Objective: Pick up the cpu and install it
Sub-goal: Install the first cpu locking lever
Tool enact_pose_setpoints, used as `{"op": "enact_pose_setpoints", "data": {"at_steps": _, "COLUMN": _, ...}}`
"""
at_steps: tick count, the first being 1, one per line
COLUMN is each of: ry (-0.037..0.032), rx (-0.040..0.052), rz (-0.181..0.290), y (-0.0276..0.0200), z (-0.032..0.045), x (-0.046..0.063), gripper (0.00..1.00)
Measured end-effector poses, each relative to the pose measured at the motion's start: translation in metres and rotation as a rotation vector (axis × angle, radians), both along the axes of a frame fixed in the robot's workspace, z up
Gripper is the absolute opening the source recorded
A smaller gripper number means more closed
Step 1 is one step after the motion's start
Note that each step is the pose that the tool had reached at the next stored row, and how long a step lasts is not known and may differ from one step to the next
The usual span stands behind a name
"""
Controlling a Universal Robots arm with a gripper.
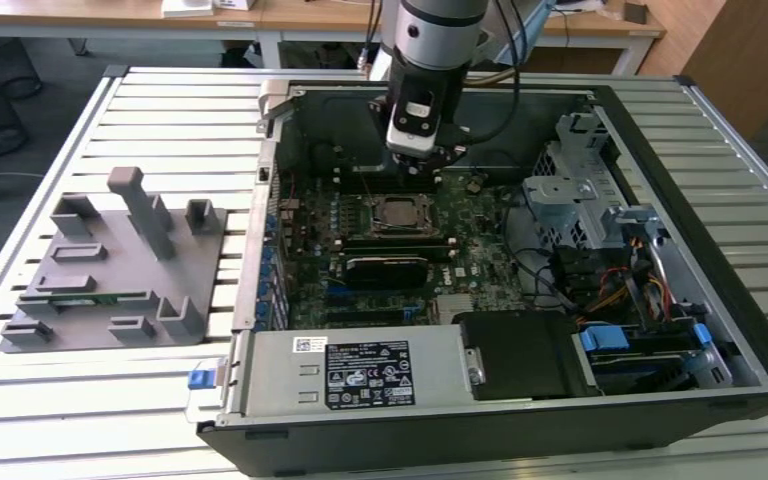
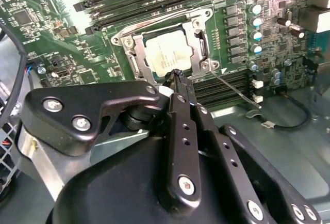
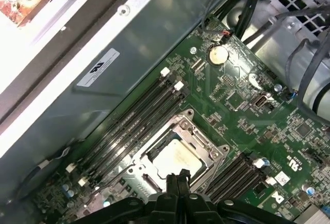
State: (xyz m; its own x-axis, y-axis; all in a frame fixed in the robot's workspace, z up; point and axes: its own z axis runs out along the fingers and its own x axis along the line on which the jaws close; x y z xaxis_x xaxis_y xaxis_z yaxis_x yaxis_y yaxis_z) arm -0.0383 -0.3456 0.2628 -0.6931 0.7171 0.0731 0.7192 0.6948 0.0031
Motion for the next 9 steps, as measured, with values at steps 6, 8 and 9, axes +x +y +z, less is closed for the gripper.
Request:
{"op": "enact_pose_setpoints", "data": {"at_steps": 6, "ry": -0.0089, "rx": 0.0, "rz": 0.026, "y": -0.0001, "z": -0.0004, "x": 0.0, "gripper": 0.11}}
{"op": "enact_pose_setpoints", "data": {"at_steps": 8, "ry": -0.0089, "rx": 0.0002, "rz": 0.058, "y": -0.0001, "z": -0.0006, "x": -0.0001, "gripper": 0.11}}
{"op": "enact_pose_setpoints", "data": {"at_steps": 9, "ry": -0.0089, "rx": 0.0003, "rz": 0.076, "y": -0.0001, "z": -0.0006, "x": -0.0001, "gripper": 0.11}}
